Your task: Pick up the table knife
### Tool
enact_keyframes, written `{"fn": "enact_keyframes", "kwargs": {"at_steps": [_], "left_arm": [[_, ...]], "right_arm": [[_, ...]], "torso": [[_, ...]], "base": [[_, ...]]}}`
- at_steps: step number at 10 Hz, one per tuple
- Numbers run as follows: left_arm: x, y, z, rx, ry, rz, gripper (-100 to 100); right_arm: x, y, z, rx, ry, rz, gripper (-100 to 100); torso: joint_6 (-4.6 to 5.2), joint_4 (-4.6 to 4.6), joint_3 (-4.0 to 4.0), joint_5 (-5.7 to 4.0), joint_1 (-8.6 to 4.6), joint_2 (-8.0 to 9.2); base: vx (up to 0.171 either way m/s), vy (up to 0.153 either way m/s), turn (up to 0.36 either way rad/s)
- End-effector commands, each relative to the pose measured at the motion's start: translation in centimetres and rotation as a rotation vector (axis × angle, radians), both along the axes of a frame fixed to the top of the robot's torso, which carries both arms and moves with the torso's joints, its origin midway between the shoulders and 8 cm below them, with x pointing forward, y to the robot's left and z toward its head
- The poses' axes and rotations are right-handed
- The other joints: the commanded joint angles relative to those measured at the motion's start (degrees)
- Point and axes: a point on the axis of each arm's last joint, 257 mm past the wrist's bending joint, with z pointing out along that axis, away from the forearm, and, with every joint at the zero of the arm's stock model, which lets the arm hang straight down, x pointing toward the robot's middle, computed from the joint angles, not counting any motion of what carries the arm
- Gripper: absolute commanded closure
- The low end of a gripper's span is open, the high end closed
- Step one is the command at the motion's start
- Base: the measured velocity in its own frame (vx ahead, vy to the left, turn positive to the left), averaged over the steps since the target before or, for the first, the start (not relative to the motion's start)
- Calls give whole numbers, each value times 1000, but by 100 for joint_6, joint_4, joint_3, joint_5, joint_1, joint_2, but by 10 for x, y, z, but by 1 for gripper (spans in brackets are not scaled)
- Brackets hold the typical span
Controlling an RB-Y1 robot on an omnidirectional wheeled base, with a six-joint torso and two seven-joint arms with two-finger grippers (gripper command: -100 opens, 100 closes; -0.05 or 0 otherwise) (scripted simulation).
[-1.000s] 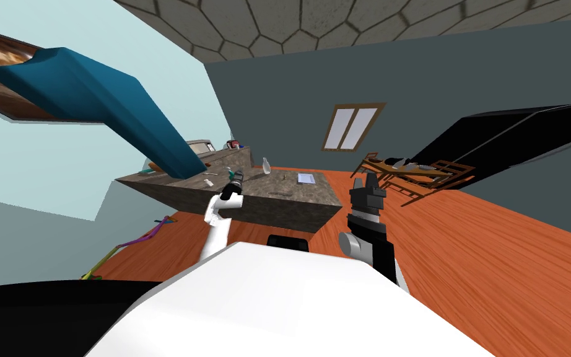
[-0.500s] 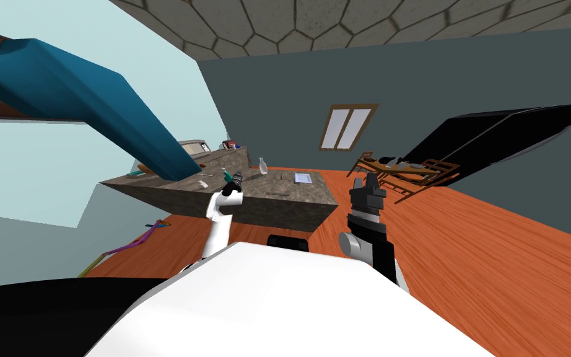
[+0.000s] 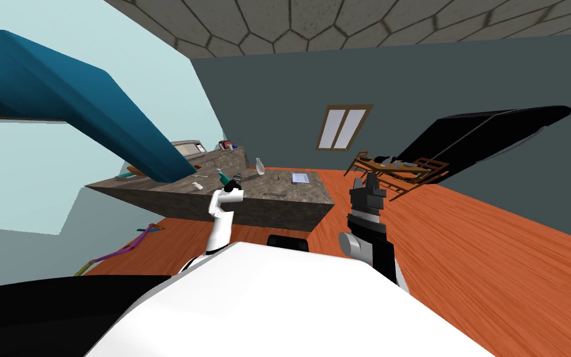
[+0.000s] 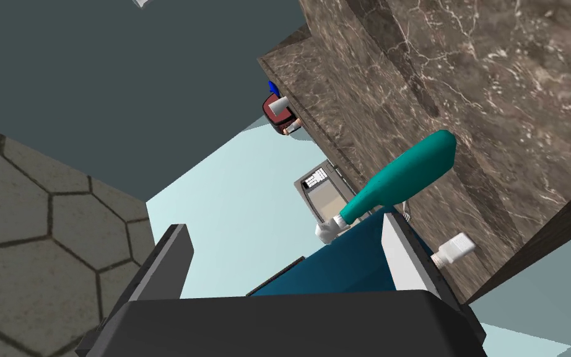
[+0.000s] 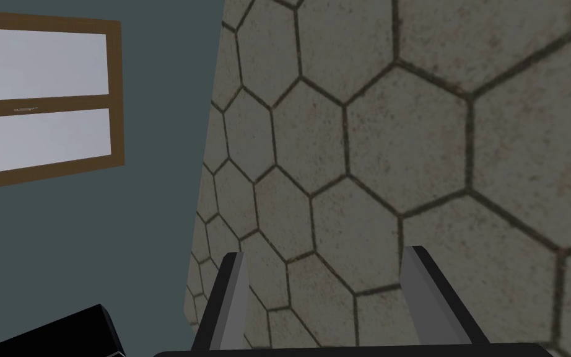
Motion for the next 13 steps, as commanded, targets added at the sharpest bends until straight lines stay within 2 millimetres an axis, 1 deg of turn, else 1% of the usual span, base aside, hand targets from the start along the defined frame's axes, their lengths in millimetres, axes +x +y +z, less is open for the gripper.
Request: {"fn": "enact_keyframes", "kwargs": {"at_steps": [1,2,3,4,5,7,8,9,10,11,13], "left_arm": [[-4,7,-12,-19,46,27,-100],[-6,8,-16,-25,59,33,-100],[-6,16,-25,-36,98,63,-100],[-10,17,-32,-50,123,75,-100],[-10,24,-41,-61,162,102,-100],[-17,25,-51,-81,201,120,-100],[-19,32,-62,-96,247,149,-100],[-23,32,-67,-108,270,160,-100],[-24,32,-68,-110,273,161,-100],[-27,37,-79,-124,320,189,-100],[-32,37,-85,-138,345,201,-100]], "right_arm": [[0,0,0,0,0,0,0],[0,0,0,0,0,0,0],[0,0,0,0,0,0,0],[0,0,0,0,0,0,0],[0,0,0,0,0,0,0],[0,0,0,0,0,0,0],[0,0,0,0,0,0,0],[0,0,0,0,0,0,0],[0,0,0,0,0,0,0],[0,0,0,0,0,0,0],[0,0,0,0,0,0,0]], "torso": [[0,0,0,0,0,0],[-3,0,0,-1,0,0],[-4,0,1,1,9,2],[-1,0,-2,0,1,-3],[-3,-1,-2,0,1,-3],[-3,-1,-2,-2,-7,-3],[-4,0,0,0,6,1],[0,-1,-2,-1,-2,-3],[-4,-1,-2,-1,-1,-4],[-5,0,0,1,9,0],[-4,-1,-2,-1,-1,-4]], "base": [[9,-50,-70],[8,-22,10],[21,-49,-96],[22,-50,-71],[23,-75,-117],[13,-46,-27],[20,-57,-119],[23,-54,-70],[13,-20,5],[20,-41,-112],[21,-44,-34]]}}
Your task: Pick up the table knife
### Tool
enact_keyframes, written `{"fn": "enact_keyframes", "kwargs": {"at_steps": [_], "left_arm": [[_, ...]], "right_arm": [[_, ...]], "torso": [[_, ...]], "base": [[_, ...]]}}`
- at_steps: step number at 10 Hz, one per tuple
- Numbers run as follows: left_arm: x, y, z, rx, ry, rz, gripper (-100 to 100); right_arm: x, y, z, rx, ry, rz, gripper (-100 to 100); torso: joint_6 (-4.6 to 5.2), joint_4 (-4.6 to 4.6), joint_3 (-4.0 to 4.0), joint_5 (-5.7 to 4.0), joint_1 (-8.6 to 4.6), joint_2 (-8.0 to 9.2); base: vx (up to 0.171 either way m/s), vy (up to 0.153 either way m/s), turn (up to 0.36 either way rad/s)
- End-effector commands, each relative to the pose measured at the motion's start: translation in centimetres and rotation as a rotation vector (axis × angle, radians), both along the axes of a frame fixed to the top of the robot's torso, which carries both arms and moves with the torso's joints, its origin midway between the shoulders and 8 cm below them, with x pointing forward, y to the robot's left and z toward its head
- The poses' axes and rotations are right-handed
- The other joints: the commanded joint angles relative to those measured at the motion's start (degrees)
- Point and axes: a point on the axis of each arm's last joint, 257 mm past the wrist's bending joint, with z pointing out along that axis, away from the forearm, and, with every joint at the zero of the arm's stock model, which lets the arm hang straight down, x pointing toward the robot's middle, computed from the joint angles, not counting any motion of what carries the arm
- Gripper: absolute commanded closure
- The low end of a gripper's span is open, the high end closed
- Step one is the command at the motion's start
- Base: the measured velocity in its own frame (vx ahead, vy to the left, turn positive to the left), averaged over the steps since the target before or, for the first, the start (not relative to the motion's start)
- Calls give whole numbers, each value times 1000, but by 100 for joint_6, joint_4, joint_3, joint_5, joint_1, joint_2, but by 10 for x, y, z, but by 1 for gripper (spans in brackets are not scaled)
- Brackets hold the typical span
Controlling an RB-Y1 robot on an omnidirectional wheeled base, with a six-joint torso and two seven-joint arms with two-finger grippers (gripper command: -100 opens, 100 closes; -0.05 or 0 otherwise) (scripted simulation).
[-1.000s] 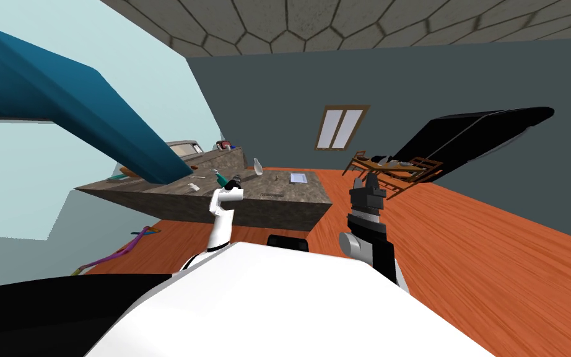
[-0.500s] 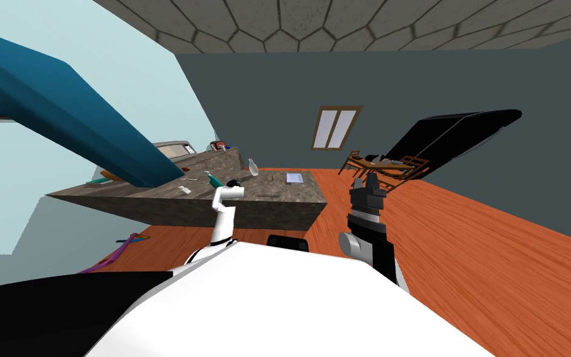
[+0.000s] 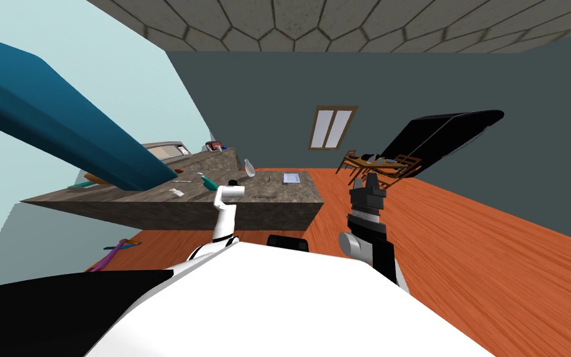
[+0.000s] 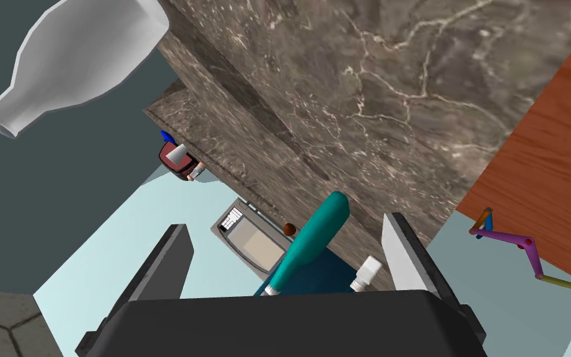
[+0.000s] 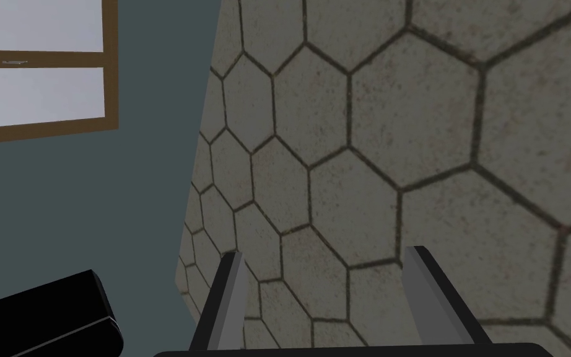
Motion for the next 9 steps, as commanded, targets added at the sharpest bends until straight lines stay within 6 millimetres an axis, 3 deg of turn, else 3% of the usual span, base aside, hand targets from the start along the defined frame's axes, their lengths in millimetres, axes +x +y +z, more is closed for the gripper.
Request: {"fn": "enact_keyframes", "kwargs": {"at_steps": [1,9], "left_arm": [[-6,3,-12,-19,57,30,-100],[-43,6,-57,-107,284,141,-100]], "right_arm": [[0,0,0,0,0,0,0],[0,0,0,0,0,0,0]], "torso": [[0,0,0,0,0,0],[3,-1,-4,-2,-12,-7]], "base": [[22,-49,-122],[30,-58,-79]]}}
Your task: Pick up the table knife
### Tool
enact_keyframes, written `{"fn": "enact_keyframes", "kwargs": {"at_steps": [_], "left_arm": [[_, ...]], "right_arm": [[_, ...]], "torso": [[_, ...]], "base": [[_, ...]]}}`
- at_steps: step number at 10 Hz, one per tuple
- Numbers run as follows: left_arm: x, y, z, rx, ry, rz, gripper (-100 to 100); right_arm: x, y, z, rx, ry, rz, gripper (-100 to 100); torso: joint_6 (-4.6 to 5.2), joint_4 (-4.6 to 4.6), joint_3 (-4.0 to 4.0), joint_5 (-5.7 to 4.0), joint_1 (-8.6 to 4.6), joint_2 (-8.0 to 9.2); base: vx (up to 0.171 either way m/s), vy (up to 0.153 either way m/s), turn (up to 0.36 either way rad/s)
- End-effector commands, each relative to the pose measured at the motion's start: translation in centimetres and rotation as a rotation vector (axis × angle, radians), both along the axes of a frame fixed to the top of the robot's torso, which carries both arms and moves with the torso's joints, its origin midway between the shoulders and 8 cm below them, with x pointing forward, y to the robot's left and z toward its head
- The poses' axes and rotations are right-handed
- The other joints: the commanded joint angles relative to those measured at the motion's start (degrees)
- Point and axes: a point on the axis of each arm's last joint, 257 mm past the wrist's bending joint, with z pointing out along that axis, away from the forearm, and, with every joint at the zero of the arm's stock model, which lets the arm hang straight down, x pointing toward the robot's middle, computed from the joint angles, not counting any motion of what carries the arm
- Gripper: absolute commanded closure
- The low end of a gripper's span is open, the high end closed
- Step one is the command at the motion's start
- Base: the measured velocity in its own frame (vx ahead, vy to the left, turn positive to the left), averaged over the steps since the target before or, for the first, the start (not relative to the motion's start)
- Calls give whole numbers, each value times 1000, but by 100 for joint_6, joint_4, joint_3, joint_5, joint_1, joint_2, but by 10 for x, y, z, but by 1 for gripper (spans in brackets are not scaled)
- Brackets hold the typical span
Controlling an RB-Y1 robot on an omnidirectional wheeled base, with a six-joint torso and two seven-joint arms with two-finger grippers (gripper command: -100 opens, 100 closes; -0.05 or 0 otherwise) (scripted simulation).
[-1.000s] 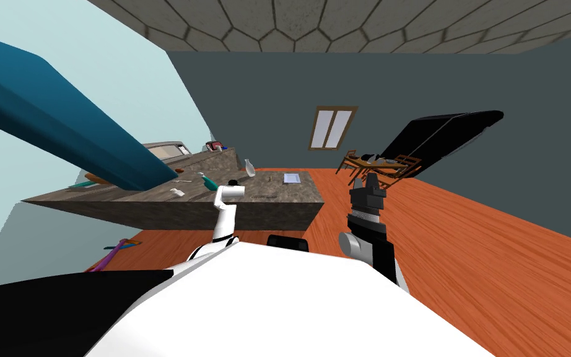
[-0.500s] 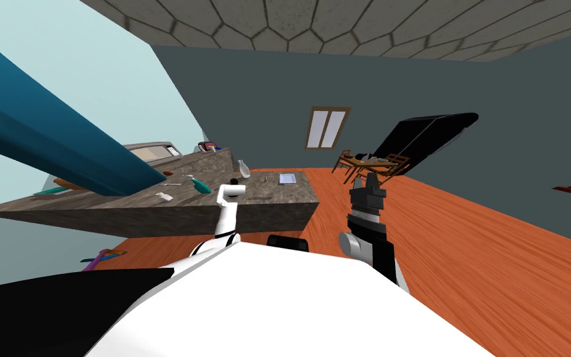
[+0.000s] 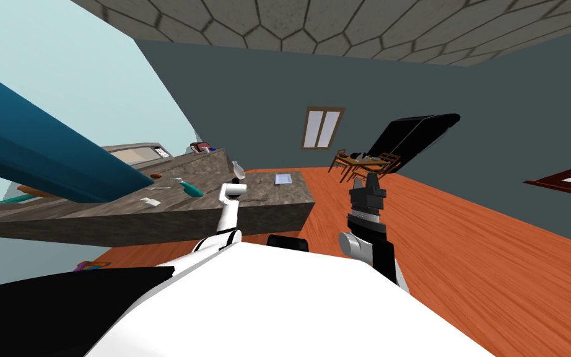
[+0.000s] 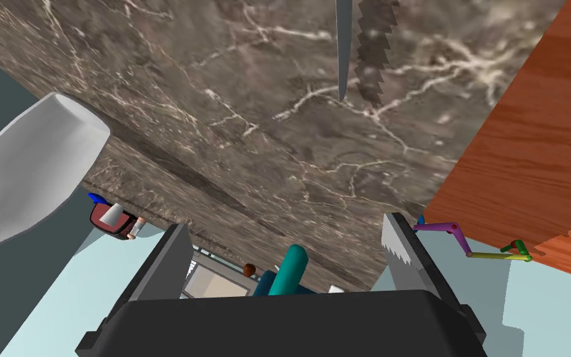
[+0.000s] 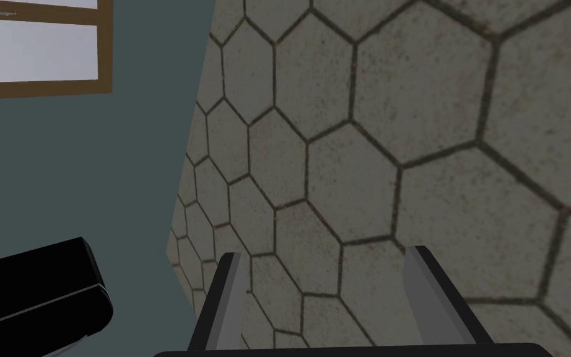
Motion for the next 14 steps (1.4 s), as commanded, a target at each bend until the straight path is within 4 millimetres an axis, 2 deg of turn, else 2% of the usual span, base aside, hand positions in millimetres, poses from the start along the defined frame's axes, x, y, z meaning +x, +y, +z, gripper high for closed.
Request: {"fn": "enact_keyframes", "kwargs": {"at_steps": [1,6,8,14], "left_arm": [[-11,1,-11,-20,65,30,-100],[-38,-2,-30,-67,199,91,-100],[-55,-4,-39,-90,288,130,-100],[-91,-11,-53,-134,460,204,-100]], "right_arm": [[0,0,0,0,0,0,0],[0,0,0,0,0,0,0],[0,0,0,0,0,0,0],[0,0,0,0,0,0,0]], "torso": [[0,0,0,0,0,0],[2,0,-1,-1,-2,-2],[2,0,-1,0,-2,-2],[-3,0,0,-1,1,1]], "base": [[47,-62,-110],[39,-63,-82],[60,-72,-123],[38,-56,-66]]}}
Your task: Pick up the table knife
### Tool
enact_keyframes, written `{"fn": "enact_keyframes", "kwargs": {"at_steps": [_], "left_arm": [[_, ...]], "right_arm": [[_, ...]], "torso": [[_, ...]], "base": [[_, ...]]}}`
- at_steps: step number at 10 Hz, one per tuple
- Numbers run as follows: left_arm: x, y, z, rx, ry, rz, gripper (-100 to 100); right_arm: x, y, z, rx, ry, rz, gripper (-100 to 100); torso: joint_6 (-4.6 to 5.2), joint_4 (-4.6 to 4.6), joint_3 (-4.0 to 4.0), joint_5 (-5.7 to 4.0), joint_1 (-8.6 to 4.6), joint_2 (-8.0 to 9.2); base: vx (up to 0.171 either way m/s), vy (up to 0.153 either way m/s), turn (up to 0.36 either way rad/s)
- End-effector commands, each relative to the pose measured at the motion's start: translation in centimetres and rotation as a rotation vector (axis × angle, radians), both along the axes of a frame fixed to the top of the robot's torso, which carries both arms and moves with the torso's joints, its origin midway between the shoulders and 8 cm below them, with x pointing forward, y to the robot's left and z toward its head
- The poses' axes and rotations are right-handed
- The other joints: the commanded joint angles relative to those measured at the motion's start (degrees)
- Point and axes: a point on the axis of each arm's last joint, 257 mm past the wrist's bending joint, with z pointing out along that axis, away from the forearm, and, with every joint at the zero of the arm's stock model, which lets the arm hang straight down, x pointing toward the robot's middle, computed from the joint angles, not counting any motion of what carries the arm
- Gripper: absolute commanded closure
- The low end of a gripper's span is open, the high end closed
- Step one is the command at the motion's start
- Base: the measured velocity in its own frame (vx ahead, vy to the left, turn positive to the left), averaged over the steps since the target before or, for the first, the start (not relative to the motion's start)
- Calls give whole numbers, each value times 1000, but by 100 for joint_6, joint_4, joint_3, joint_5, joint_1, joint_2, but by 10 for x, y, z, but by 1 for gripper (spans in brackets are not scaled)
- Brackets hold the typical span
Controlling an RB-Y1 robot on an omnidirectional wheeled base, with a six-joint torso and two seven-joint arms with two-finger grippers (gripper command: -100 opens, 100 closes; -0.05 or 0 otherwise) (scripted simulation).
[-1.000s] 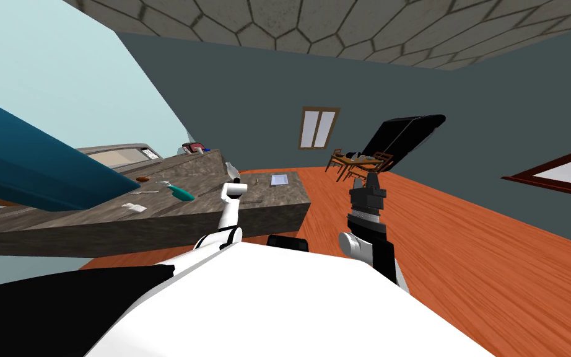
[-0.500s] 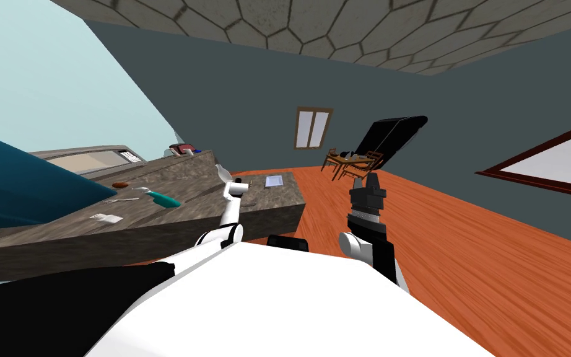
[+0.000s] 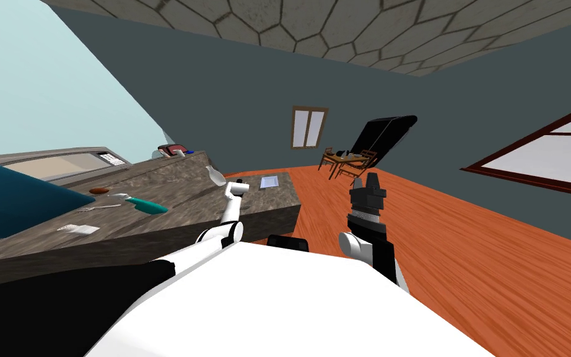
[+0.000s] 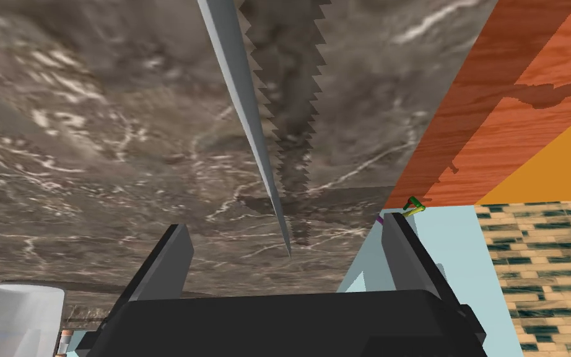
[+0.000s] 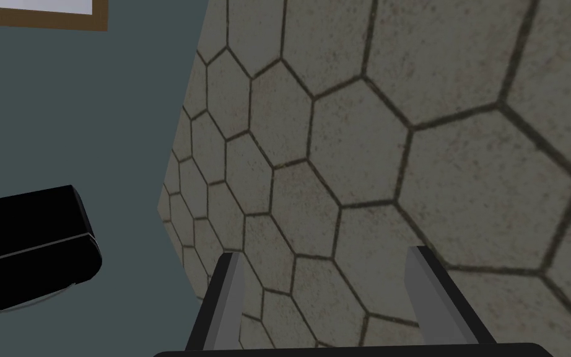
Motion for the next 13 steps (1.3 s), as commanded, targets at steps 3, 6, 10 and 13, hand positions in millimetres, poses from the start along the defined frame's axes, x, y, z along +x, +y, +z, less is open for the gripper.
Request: {"fn": "enact_keyframes", "kwargs": {"at_steps": [3,6,10,13], "left_arm": [[-2,1,-11,-1,5,-6,-100],[-3,1,-15,-3,8,-8,-100],[-2,2,-14,0,3,-9,100],[-1,0,-5,-1,5,-1,100]], "right_arm": [[0,0,0,0,0,0,0],[0,0,0,0,0,0,0],[0,0,0,0,0,0,0],[0,0,0,0,0,0,0]], "torso": [[0,2,4,3,12,7],[-1,2,4,4,14,7],[0,-2,3,9,17,9],[0,-4,0,10,18,4]], "base": [[3,-6,7],[3,-2,13],[0,0,0],[0,2,-9]]}}
